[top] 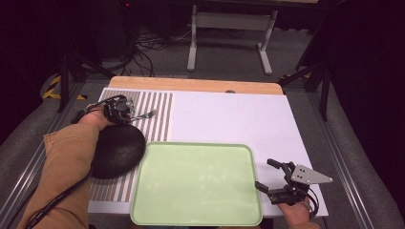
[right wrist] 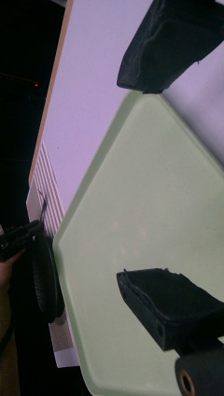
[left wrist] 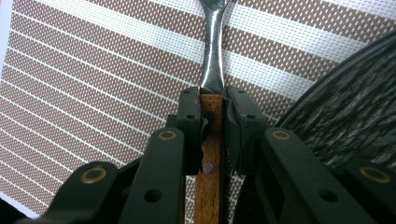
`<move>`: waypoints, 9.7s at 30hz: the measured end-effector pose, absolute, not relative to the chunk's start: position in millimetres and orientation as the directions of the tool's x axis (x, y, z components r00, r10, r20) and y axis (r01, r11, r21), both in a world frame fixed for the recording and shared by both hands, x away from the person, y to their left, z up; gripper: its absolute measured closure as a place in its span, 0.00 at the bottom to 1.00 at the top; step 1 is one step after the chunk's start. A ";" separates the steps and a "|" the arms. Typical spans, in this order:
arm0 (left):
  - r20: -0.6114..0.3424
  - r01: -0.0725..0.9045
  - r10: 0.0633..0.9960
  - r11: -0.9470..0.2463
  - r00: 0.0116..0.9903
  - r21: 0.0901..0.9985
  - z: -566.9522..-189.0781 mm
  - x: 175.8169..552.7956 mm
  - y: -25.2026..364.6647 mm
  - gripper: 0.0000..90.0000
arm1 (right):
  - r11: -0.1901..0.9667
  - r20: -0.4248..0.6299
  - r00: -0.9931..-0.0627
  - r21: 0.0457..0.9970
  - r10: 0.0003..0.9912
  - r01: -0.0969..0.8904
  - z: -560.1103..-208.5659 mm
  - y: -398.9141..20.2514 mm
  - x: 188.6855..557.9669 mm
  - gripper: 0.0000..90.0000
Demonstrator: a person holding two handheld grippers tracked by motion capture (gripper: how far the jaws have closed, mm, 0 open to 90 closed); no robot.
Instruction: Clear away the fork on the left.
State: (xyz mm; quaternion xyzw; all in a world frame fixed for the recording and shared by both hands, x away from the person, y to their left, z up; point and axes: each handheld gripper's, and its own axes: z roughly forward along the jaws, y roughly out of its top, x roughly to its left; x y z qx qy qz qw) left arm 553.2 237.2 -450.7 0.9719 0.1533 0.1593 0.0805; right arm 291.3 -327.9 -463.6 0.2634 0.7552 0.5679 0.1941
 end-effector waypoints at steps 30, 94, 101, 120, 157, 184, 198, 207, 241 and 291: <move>0.350 0.309 0.359 -0.932 0.866 0.190 -393.1 532.0 223.7 0.86 | 0.220 -0.001 -0.787 0.960 0.617 0.172 -461.4 -326.3 295.9 0.08; 0.072 0.418 0.498 -0.791 0.864 0.446 -382.0 369.2 151.8 0.86 | 0.241 -0.025 -0.805 0.959 0.593 0.148 -456.9 -319.1 305.4 0.08; 0.015 0.424 0.487 -0.773 0.873 0.471 -390.9 360.2 147.1 0.86 | 0.240 -0.021 -0.805 0.959 0.593 0.152 -457.6 -319.1 305.4 0.08; -0.092 0.409 0.417 -0.784 0.904 0.467 -420.6 341.0 129.7 0.86 | 0.237 -0.018 -0.807 0.960 0.590 0.152 -457.6 -319.0 305.2 0.08; -0.146 0.390 0.362 -0.858 0.921 0.333 -450.1 319.6 101.2 0.86 | 0.233 -0.017 -0.812 0.961 0.584 0.148 -456.7 -319.7 304.5 0.08; -0.131 0.328 0.301 -0.841 0.944 0.430 -433.9 316.1 97.7 0.98 | 0.232 -0.017 -0.810 0.962 0.586 0.147 -456.4 -319.9 304.6 0.08; -0.158 0.241 0.191 -0.875 0.969 0.420 -451.6 322.6 74.6 1.00 | 0.231 -0.013 -0.811 0.961 0.586 0.151 -457.4 -319.9 305.2 0.08; -0.139 0.224 0.183 -0.888 0.973 0.401 -455.3 323.9 71.3 1.00 | 0.232 -0.016 -0.811 0.961 0.585 0.148 -457.0 -320.4 305.1 0.08; -0.070 0.373 0.380 -0.828 0.923 0.419 -454.9 358.8 110.7 1.00 | 0.234 -0.019 -0.805 0.961 0.593 0.149 -456.8 -321.9 305.2 0.08; -0.052 0.464 0.519 -0.709 0.853 0.531 -439.6 361.3 160.4 0.77 | 0.225 -0.014 -0.811 0.963 0.584 0.146 -455.8 -317.8 314.1 0.08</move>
